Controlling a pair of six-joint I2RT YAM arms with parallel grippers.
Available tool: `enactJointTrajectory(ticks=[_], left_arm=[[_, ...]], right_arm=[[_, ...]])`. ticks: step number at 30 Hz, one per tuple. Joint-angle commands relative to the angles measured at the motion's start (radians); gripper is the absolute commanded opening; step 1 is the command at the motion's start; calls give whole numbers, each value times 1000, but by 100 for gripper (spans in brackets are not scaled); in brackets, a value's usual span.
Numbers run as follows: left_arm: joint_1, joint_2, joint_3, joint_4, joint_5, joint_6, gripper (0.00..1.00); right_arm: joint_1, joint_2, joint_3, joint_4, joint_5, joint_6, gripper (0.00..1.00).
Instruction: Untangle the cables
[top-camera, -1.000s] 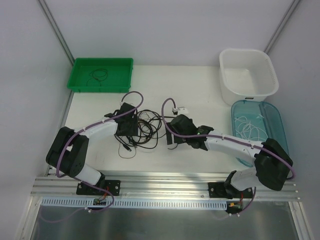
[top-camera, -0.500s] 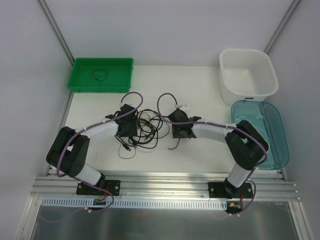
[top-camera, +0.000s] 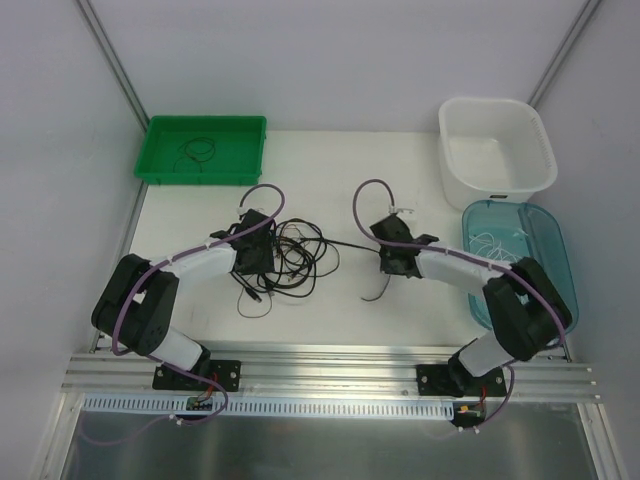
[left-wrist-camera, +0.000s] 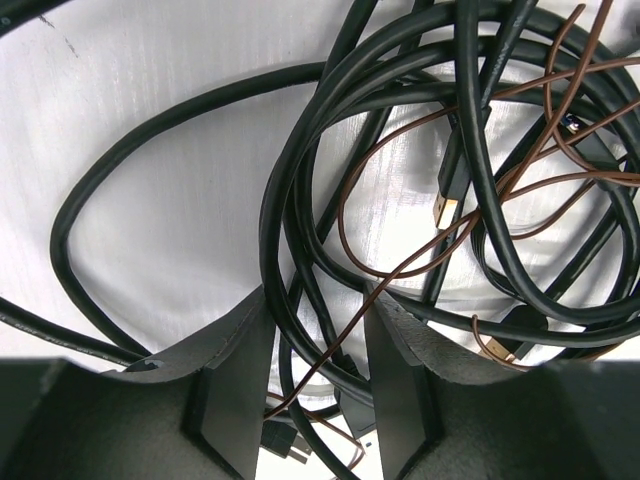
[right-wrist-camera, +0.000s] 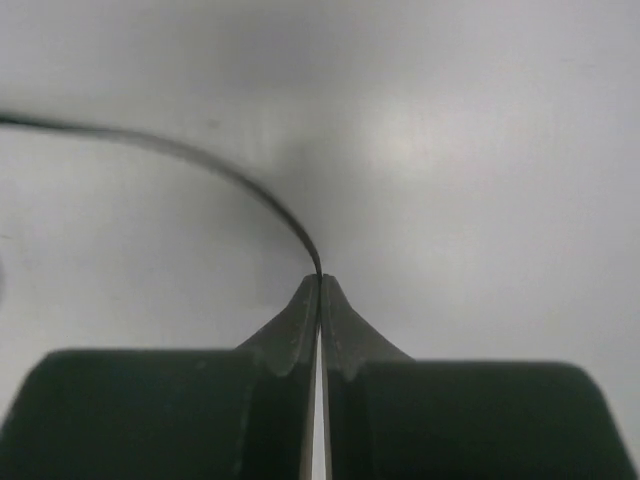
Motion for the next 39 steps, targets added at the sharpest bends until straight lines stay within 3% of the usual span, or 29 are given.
enactJointTrajectory(ticks=[1,6,12,18,24,30,39], left_arm=[[0,28,-52,-54,-90,-11,39],[8,19,-52,-69,-101,-14,38],[26,8,-49,-88,-106,-19,37],[29,-6,-46,-105,-106,-28,37],[29,-29,-44,-112,-100,-37,38],[31,-92,-35,-119,-57,-40,47],[29,-326,18,-164,83,-22,84]], right_arm=[[-59,-248,-31,-134,139,-40,1],[-79,-580,50,-324,252,-123,1],[-79,-829,261,-392,191,-278,1],[-81,-874,429,-363,157,-384,1],[-81,-802,596,-372,108,-452,1],[-79,-685,474,-421,13,-410,1],[-82,-469,89,-182,-122,-271,2]])
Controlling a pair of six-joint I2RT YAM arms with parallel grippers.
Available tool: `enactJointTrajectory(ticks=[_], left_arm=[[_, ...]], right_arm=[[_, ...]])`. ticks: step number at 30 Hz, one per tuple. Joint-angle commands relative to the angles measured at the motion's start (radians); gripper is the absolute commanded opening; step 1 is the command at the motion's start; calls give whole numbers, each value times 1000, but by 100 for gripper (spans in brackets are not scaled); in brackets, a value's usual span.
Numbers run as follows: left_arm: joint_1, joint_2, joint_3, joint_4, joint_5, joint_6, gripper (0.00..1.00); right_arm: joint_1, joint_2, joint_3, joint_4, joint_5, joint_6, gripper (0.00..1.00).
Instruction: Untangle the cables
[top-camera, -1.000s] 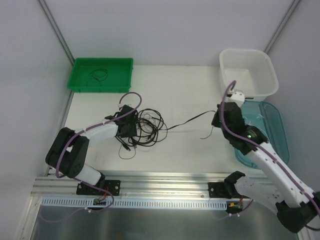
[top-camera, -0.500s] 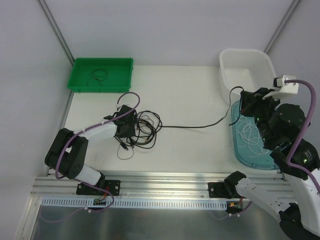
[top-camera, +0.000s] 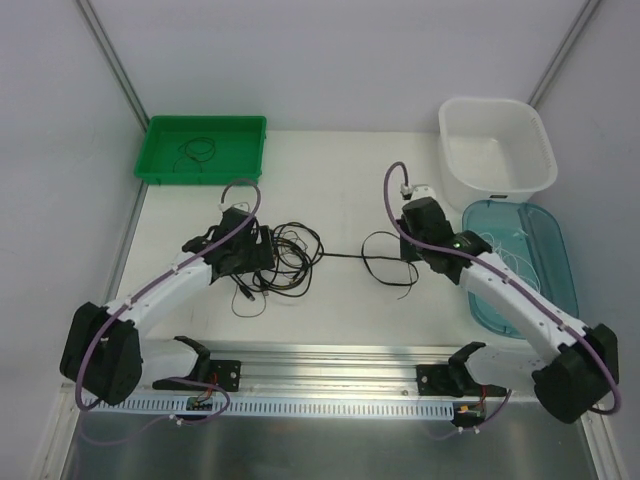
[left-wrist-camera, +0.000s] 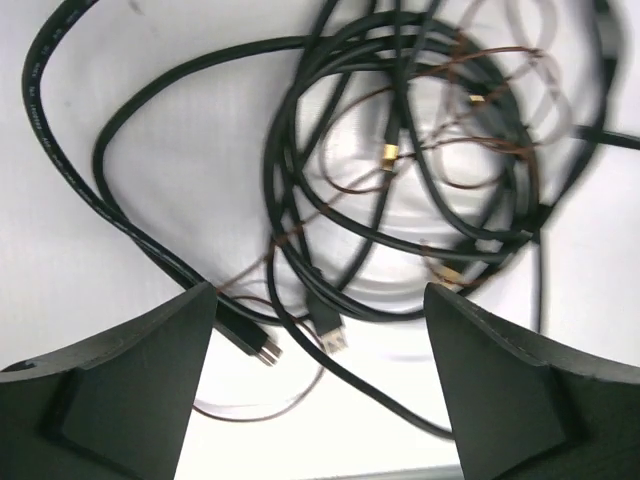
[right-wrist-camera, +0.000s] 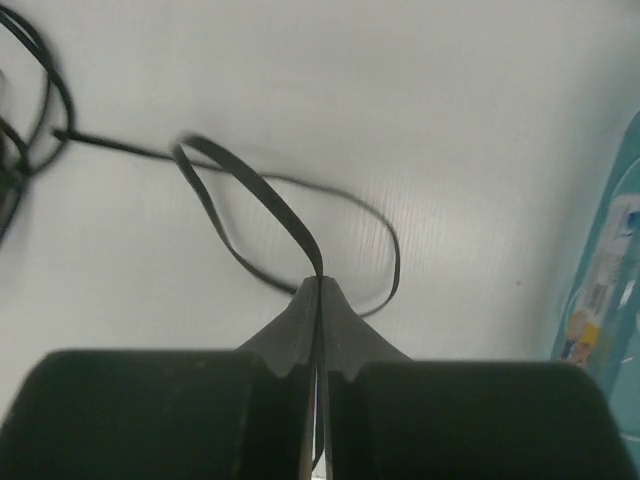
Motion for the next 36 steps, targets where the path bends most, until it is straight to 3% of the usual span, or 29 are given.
enactJointTrajectory(ticks=[1,7,12,17,20,21,23,24,25,36], left_arm=[[14,-95,53,-46,82,5,87],[14,-233,140,-131,162,45,95],[14,-296,225,-203,162,117,97],[14,-346,278,-241,53,195,99],[14,-358,272,-243,-10,251,99],[14,-359,268,-241,-25,266,99],[14,-359,240,-240,-54,275,99],[14,-358,229,-238,-74,277,99],[15,-349,208,-237,-83,278,99],[31,-310,139,-226,-136,309,99]], right_arm=[[-2,98,-50,125,-73,68,2],[-2,343,-46,161,-56,65,4],[-4,425,-63,168,2,45,11],[-53,476,-81,171,15,23,15],[-62,480,-83,179,-2,-9,29],[-64,483,-77,181,-11,-15,40],[-74,488,-74,187,-28,-44,50],[-84,491,-71,191,-66,-49,63],[-99,497,-72,202,-88,-56,67],[-196,503,-83,268,-352,-104,70]])
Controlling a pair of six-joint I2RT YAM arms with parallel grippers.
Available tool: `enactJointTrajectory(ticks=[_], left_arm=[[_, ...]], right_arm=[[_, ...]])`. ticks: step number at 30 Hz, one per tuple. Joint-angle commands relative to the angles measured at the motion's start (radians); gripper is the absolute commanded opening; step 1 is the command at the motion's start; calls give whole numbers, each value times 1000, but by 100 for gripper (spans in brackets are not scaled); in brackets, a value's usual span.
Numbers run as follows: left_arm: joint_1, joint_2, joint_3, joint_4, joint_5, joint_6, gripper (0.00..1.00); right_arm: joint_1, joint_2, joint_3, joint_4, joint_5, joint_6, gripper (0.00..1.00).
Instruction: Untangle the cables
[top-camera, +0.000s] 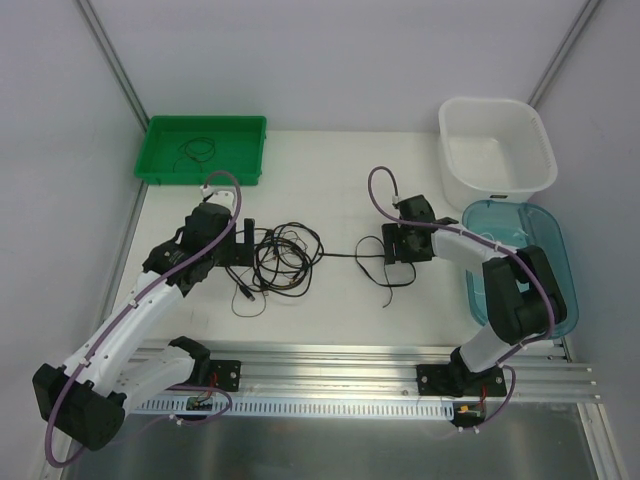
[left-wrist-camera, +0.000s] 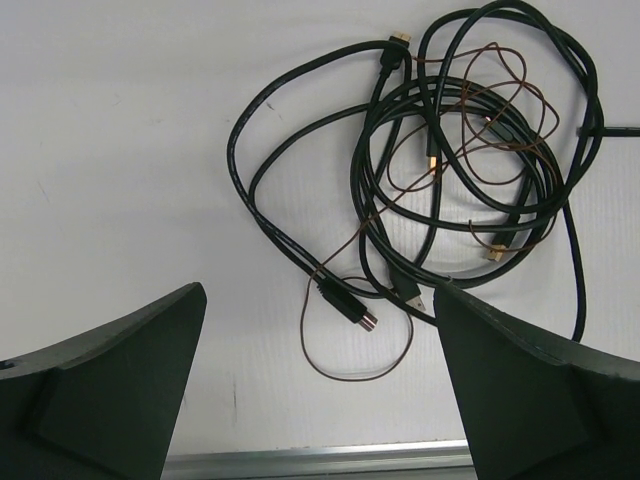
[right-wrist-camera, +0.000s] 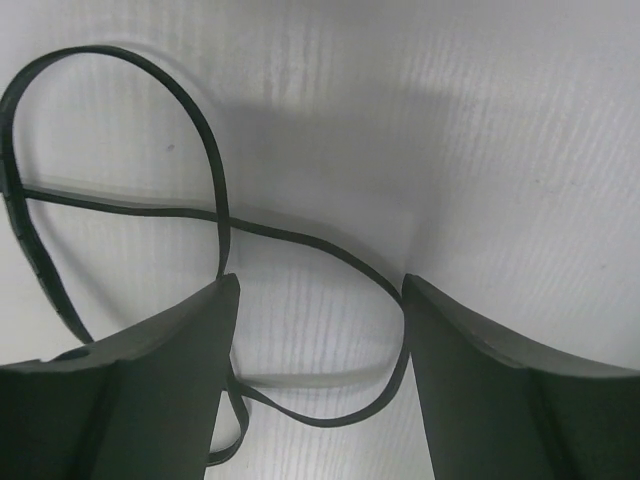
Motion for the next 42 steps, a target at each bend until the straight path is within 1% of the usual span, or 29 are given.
enactJointTrajectory(ticks=[1,8,13,15,23,25,26,29,32,42], left_arm=[[13,-6,-4,7,-52,26,99],[12,2,-15,7,-58,26,99],[13,5,-16,5,-64,26,99],[12,5,-16,5,-67,26,99],[12,5,-21,7,-76,28,99],[12,5,-19,7,-76,28,99],[13,5,-19,7,-76,26,99],[12,9,-22,7,-67,23,99],[12,16,-22,7,-56,25,99],[12,12,-22,7,-52,29,99]], right_arm=[[2,-4,5,37,-103,-31,70],[5,-117,10,2,-80,-66,70],[9,-121,28,-13,-113,-86,70],[17,-111,33,-12,-126,-95,70],[28,-46,49,-13,-83,-107,70],[31,-19,63,-15,-69,-117,67],[34,5,69,-18,-29,-129,65],[44,48,115,-50,-37,-152,58],[54,80,152,-71,-17,-160,53],[61,137,200,-124,-26,-158,53]])
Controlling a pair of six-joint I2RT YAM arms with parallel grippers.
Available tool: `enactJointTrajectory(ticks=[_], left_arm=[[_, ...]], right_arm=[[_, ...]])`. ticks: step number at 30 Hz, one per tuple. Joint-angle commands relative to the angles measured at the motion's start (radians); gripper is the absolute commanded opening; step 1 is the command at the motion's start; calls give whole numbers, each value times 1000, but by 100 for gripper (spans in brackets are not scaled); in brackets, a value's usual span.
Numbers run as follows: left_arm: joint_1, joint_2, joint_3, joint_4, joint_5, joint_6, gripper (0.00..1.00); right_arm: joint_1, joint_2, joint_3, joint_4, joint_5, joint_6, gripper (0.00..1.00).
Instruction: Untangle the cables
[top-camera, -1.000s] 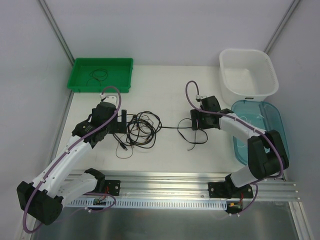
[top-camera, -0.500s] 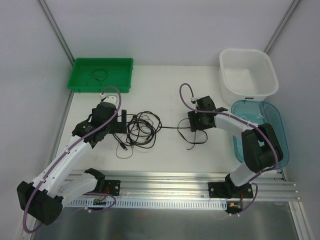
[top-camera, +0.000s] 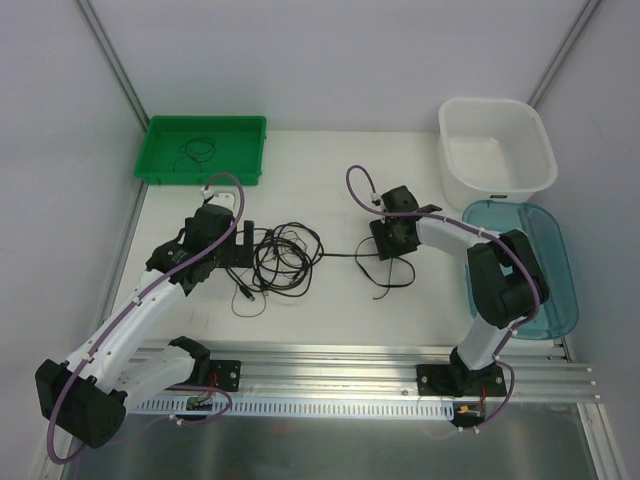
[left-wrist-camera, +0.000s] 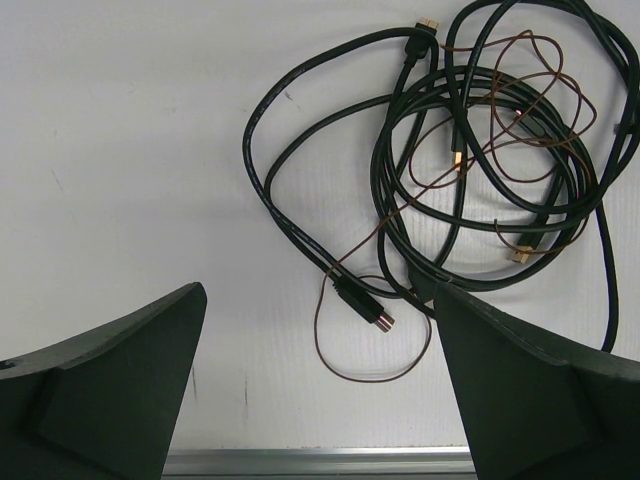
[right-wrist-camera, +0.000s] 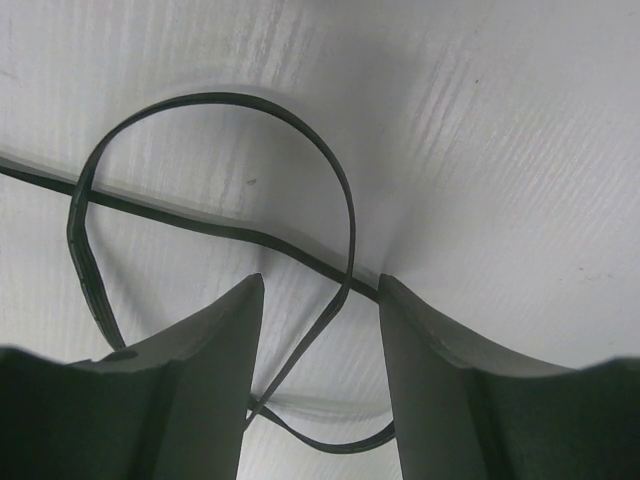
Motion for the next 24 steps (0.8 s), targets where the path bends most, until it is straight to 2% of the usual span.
enactJointTrajectory(ticks=[1,10,15,18,20,24], left_arm=[[13,0,-3,4,-8,20,99],[13,-2,-2,4,-11,20,99],[13,-4,-2,4,-13,22,99],[13,-5,-5,4,-14,23,99],[12,-7,-3,4,-13,23,99],[12,-10,-3,3,-14,22,99]], right_arm=[[8,27,45,-55,6,-14,53],[77,66,61,-114,23,-28,36],[110,76,56,-137,32,-32,23],[124,78,50,-140,21,-34,13],[130,73,45,-144,20,-32,2],[127,21,27,-154,70,-15,1]])
